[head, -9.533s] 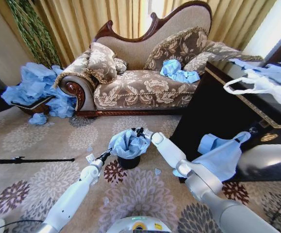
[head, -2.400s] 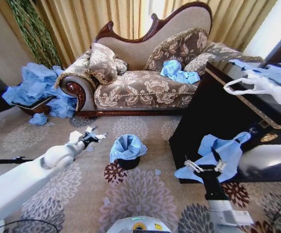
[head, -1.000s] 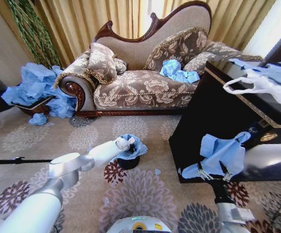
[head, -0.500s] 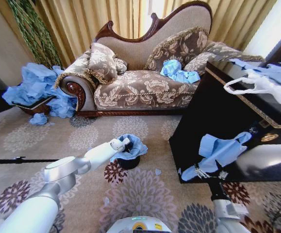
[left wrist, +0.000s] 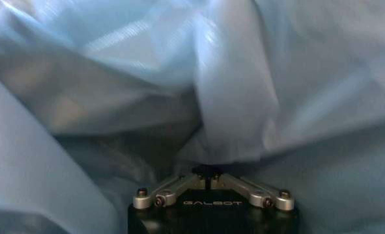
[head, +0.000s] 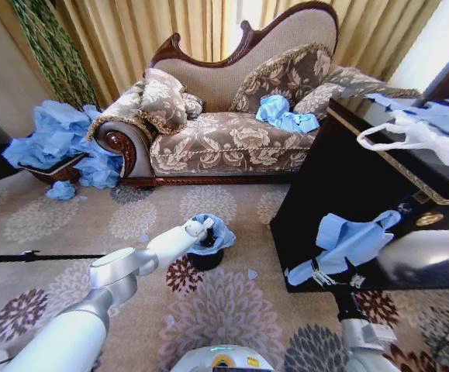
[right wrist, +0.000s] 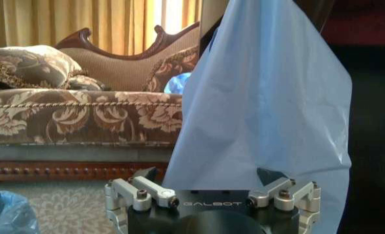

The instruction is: Place a garbage bag over the trash bin.

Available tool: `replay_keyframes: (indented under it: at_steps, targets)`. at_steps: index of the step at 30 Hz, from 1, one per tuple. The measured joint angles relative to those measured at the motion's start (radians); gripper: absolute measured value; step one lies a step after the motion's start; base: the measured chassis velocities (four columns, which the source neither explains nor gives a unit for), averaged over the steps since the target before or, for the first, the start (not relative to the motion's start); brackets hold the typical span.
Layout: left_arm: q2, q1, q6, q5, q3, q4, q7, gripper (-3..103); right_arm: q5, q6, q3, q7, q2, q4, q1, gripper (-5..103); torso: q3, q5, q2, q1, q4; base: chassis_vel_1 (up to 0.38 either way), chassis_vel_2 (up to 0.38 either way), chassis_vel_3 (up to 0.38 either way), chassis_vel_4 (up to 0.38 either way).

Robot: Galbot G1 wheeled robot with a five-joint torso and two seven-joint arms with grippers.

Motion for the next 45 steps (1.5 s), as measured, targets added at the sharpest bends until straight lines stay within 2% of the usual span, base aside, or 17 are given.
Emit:
replay_keyframes:
  at_steps: [6,9,11,14,17,18,20,22,24,25,28,32,34,36,38,40,45]
  targets:
    - [0.002,0.002,0.064,-0.027,0.009,-0.038,0.046,0,0.001,-0.007,0.004,0.009,-0.007,0.003,-0.004,100,0.0,0.0003,0.0,0.0,0.0,0.0,0.0,0.0,0.0]
    - [-0.017,0.005,0.059,-0.059,-0.009,-0.023,0.026,0,0.002,-0.008,0.008,0.012,-0.01,0.002,-0.005,100,0.0,0.0001,0.0,0.0,-0.0003,0.0,0.0,0.0,0.0]
    - [-0.059,0.015,0.001,-0.081,-0.046,0.035,-0.07,0,0.003,-0.01,0.009,0.015,-0.012,-0.003,-0.006,100,0.0,0.0001,0.0,0.0,-0.001,0.0,0.0,0.0,0.0]
    - [-0.057,0.021,-0.029,-0.073,-0.053,0.05,-0.112,0,0.003,-0.013,0.004,0.017,-0.013,-0.005,-0.005,100,0.0,0.0002,0.0,0.0,-0.0004,0.0,0.0,0.0,0.0]
    - [-0.036,0.024,-0.02,-0.053,-0.053,0.038,-0.11,0,0.004,-0.016,-0.004,0.02,-0.016,-0.005,-0.002,100,0.0,0.0001,0.0,0.0,-0.0001,0.0,0.0,0.0,0.0]
    - [-0.015,0.025,0.007,-0.044,-0.054,0.015,-0.097,-3,0.004,-0.02,-0.01,0.022,-0.017,-0.006,0.002,100,0.0,0.0002,0.0,0.0,0.0003,0.0,0.0,0.0,0.0]
    - [-0.001,0.025,0.033,-0.044,-0.057,-0.003,-0.087,1,0.004,-0.021,-0.014,0.025,-0.018,-0.007,0.006,100,0.0,0.0001,0.0,0.0,0.0003,0.0,0.0,0.0,0.0]
    - [0.025,0.022,0.091,-0.052,-0.058,-0.041,-0.06,12,0.005,-0.027,-0.023,0.032,-0.022,-0.007,0.012,100,0.0,0.0001,0.0,0.0,0.0,0.0,0.0,0.0,0.0]
    - [0.031,0.019,0.106,-0.063,-0.058,-0.049,-0.052,12,0.006,-0.029,-0.025,0.035,-0.023,-0.007,0.013,100,0.0,0.0001,0.0,0.0,0.0,0.0,0.0,0.0,0.0]
    - [0.026,0.007,0.148,-0.082,-0.061,-0.051,-0.039,28,0.009,-0.033,-0.026,0.041,-0.025,-0.007,0.015,100,0.0,0.0001,0.0,0.0,-0.0004,0.0,0.0,0.0,0.0]
    - [0.016,0.005,0.163,-0.101,-0.073,-0.044,-0.043,33,0.012,-0.034,-0.026,0.044,-0.026,-0.007,0.014,100,0.0,0.0002,0.0,0.0,-0.0004,0.0,0.0,0.0,0.0]
    - [-0.007,0.013,0.235,-0.159,-0.099,-0.043,-0.086,55,0.02,-0.039,-0.023,0.052,-0.035,-0.008,0.01,100,0.0,0.0001,0.0,0.0,-0.0006,0.0,0.0,0.0,0.0]
    - [-0.006,0.014,0.235,-0.16,-0.096,-0.044,-0.088,55,0.021,-0.04,-0.023,0.054,-0.036,-0.008,0.011,100,0.0,0.0001,0.0,0.0,-0.0006,0.0,0.0,0.0,0.0]
    - [0.006,0.015,0.236,-0.164,-0.068,-0.049,-0.092,71,0.023,-0.043,-0.023,0.058,-0.04,-0.011,0.018,100,0.0,0.0001,0.0,0.0,-0.0002,0.0,0.0,0.0,0.0]
    - [0.009,0.015,0.241,-0.168,-0.068,-0.047,-0.094,71,0.023,-0.043,-0.024,0.059,-0.04,-0.013,0.021,100,0.0,0.0001,0.0,0.0,0.0001,0.0,0.0,0.0,0.0]
    - [0.012,0.017,0.241,-0.183,-0.085,-0.045,-0.097,82,0.022,-0.044,-0.03,0.061,-0.038,-0.016,0.026,100,0.0,0.0002,0.0,0.0,0.0001,0.0,0.0,0.0,0.0]
    - [-0.003,0.032,0.241,-0.235,-0.135,-0.05,-0.12,97,0.016,-0.046,-0.042,0.063,-0.035,-0.016,0.027,100,0.0,0.0002,0.0,0.0,-0.0002,0.0,0.0,0.0,0.0]
